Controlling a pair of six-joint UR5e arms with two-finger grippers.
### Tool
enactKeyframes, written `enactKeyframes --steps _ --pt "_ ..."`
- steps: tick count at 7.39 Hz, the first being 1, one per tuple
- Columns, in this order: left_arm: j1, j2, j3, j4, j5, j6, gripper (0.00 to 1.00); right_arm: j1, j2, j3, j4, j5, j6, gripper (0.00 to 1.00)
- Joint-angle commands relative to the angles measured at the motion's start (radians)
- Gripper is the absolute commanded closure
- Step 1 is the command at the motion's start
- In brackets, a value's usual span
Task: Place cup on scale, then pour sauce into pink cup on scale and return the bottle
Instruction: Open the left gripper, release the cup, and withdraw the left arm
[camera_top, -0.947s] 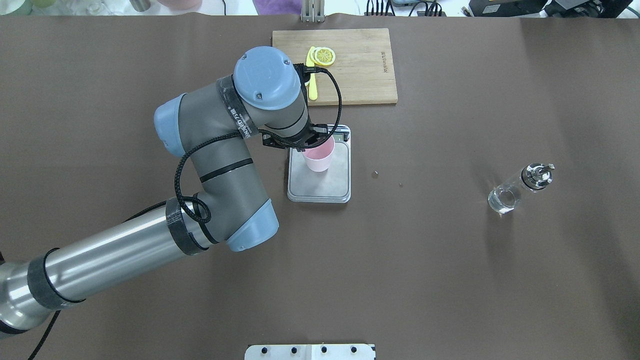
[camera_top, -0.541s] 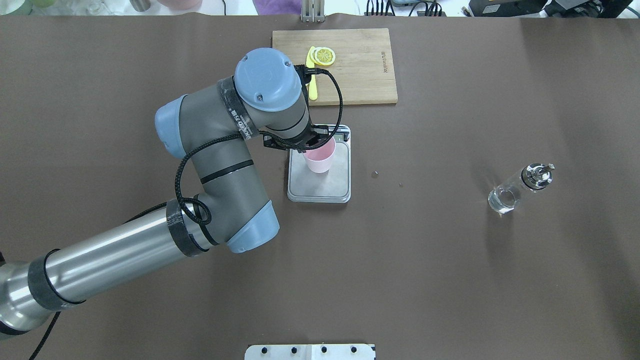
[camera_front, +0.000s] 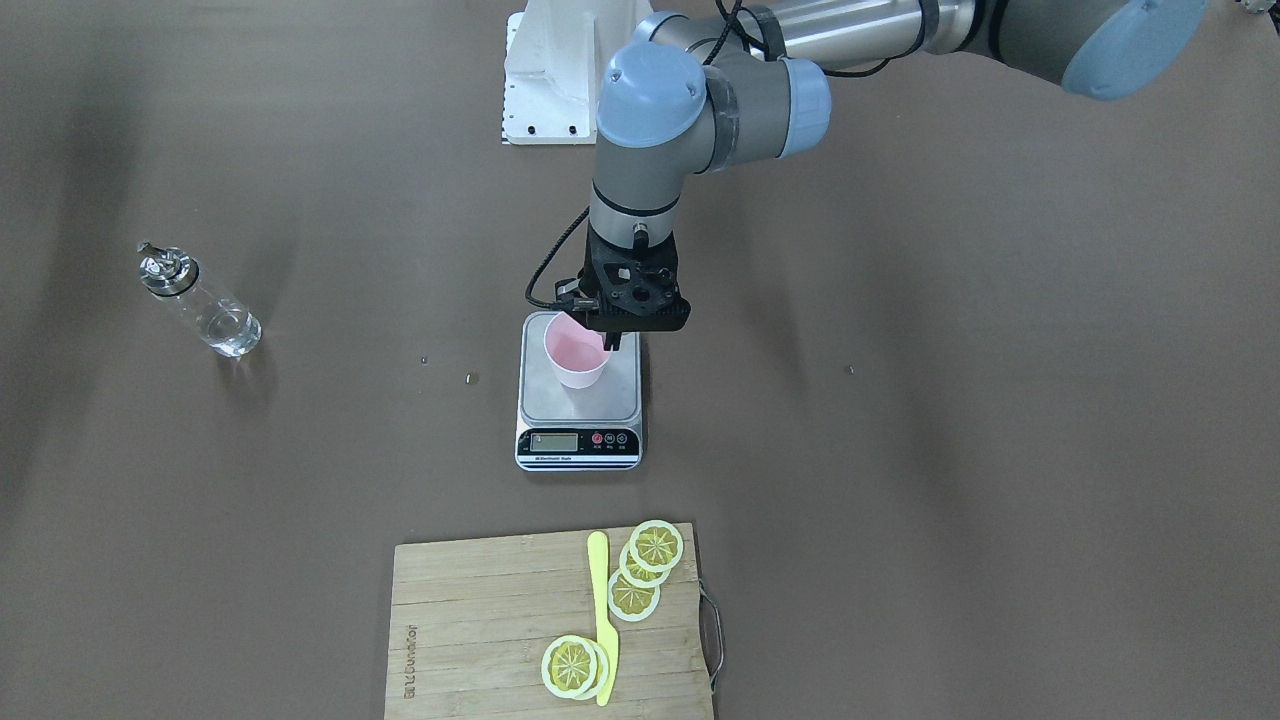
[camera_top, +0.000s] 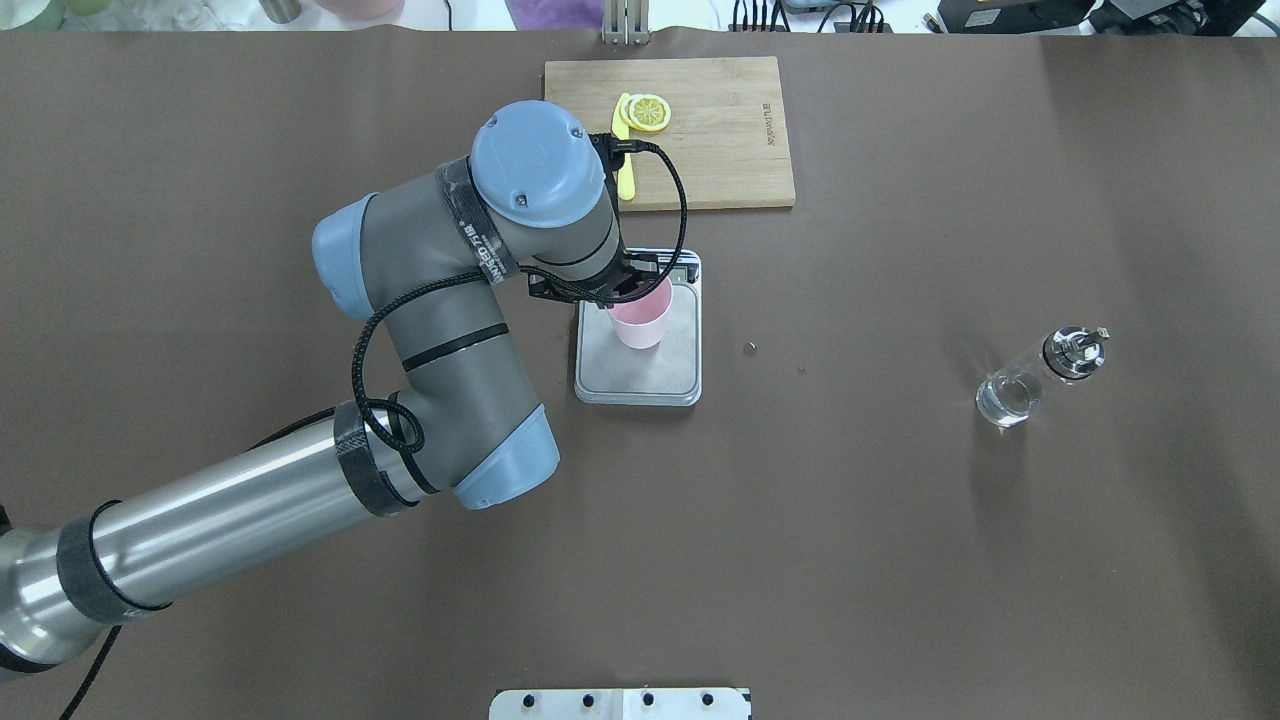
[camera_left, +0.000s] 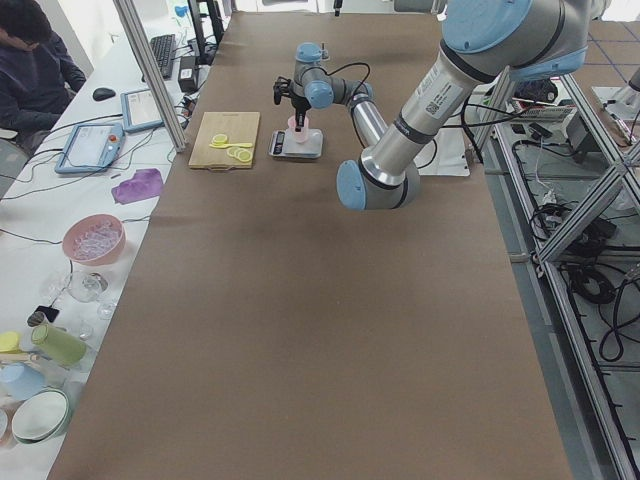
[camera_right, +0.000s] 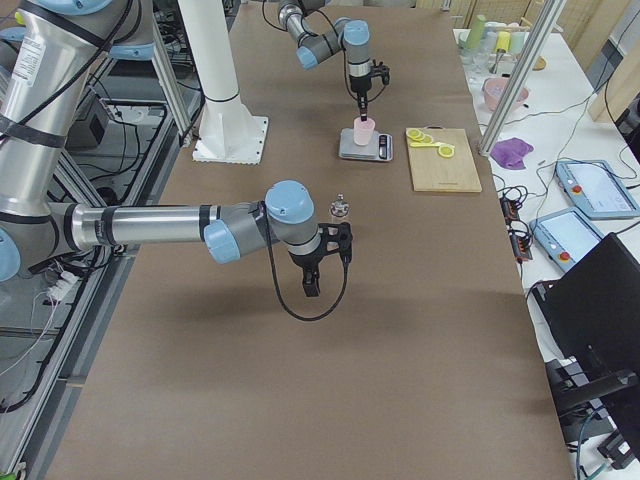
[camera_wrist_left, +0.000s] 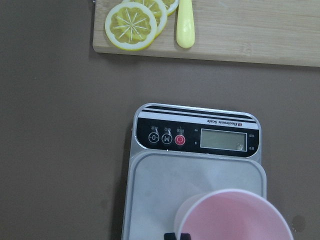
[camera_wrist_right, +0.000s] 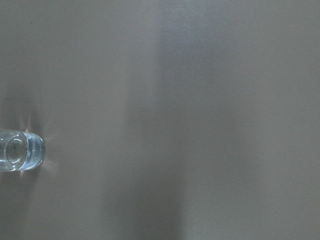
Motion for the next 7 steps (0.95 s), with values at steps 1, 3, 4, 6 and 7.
enactKeyframes --steps 1,3,4,6,7 --pt "0.015 0.012 0.0 -0.035 0.028 0.001 0.53 0.0 0.0 -0.001 -0.001 0.0 0.0 0.0" --pt "0.015 0.015 -0.027 -0.042 0.03 0.004 0.02 0.0 0.0 -0.001 -0.001 0.0 0.002 0.0" --pt "0.01 0.015 -0.055 -0.036 0.028 0.004 0.01 0.0 0.003 0.001 0.0 0.0 0.002 0.0" --pt "-0.002 0.017 -0.119 0.01 0.024 0.004 0.01 0.0 0.005 0.001 0.0 0.002 0.0 0.0" --pt "-0.017 0.023 -0.176 0.1 0.022 0.006 0.01 0.0 0.006 0.001 0.0 0.003 0.0 0.0"
